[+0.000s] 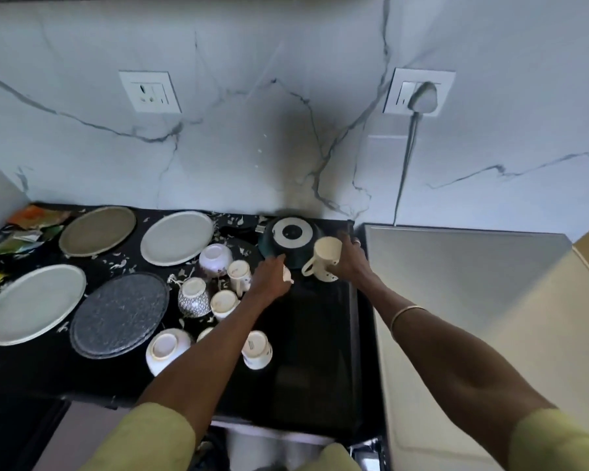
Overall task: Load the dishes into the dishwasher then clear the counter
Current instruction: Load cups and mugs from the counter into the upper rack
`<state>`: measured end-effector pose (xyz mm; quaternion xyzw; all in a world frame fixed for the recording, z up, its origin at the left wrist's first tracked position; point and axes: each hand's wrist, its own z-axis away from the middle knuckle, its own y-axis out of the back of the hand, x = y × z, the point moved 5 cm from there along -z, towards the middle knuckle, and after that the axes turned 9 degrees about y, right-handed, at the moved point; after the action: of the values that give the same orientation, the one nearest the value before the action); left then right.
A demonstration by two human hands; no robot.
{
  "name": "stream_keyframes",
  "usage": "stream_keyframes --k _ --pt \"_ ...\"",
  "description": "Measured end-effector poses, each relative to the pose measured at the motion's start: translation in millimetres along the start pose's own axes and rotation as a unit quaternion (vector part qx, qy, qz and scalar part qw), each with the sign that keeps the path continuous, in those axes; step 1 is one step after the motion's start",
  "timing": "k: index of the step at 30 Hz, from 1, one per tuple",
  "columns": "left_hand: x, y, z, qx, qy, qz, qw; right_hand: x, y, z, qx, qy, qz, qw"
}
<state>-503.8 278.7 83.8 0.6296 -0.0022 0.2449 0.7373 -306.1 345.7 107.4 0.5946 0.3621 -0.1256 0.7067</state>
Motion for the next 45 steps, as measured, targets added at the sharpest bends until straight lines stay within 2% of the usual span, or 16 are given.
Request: stream_keyframes --k 4,8,12,22,33,40,45 --pt "-2.0 -10.1 -19.1 -0.04 -0.002 -0.018 0.999 1.6 -15.4 -20.6 -0.037 -0.005 -0.007 0.999" --pt "-4.1 -14.3 -23.6 -0.047 -0.012 0.018 0.999 6.8 -21.2 -22.5 -0.002 -0.021 -0.03 0.999" --pt "-2.6 -12.3 -19.7 -0.033 -0.005 0.049 0.998 10.7 -19.2 -18.1 0.016 -0.02 -0.059 0.998" --pt "26.7 1.3 27.7 0.011 -0.028 0.062 0.998 13.7 -0.5 37.5 0.045 -0.012 -0.034 0.998" --pt "31.9 -7.2 165.8 -0.01 -0.112 0.068 0.991 10.3 13.4 207.5 0.141 -0.088 -0.009 0.986" --pt "40.2 -45.0 275.5 -0.044 -0.177 0.073 0.981 25.1 11.1 362.6 0.192 -0.156 0.002 0.969" --pt "70.1 -78.6 342.1 -0.095 -0.217 0.053 0.97 52.5 20.3 454.4 0.22 -0.184 0.012 0.958"
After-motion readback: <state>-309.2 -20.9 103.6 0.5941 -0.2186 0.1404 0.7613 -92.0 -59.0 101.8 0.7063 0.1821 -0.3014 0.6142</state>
